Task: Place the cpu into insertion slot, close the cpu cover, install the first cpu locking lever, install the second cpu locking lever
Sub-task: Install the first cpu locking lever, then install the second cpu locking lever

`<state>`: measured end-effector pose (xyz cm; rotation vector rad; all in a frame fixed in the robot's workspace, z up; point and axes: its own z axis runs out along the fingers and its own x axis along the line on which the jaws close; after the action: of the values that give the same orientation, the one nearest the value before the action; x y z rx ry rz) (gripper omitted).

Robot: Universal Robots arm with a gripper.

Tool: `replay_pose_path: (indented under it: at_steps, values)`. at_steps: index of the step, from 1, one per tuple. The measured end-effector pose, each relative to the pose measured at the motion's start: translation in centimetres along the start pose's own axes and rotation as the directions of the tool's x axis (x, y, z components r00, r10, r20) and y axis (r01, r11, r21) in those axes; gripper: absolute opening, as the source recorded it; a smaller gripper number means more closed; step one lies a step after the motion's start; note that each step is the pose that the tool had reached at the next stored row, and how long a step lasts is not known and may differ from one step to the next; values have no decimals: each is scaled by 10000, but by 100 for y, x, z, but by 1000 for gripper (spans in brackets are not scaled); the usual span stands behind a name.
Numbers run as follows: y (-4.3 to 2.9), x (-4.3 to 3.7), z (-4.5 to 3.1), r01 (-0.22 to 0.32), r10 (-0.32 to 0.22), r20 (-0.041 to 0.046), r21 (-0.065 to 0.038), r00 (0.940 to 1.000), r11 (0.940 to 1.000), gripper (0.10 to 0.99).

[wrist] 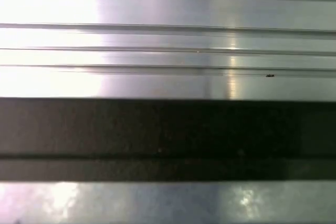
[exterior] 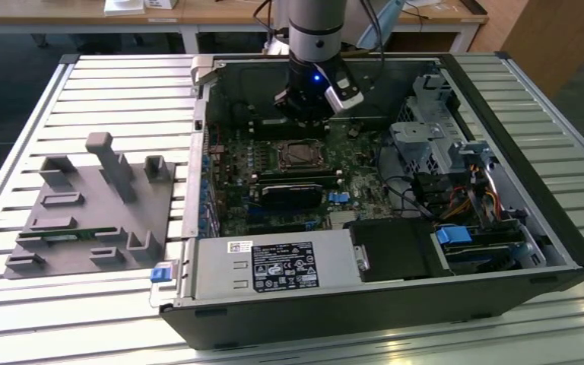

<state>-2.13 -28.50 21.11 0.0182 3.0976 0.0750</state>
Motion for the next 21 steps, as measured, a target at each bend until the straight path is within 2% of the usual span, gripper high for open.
replay_pose_path:
  at_steps: [21]
  values:
    - [-64, -1, -3, 0, 0, 0, 0, 10000, 10000, 106]
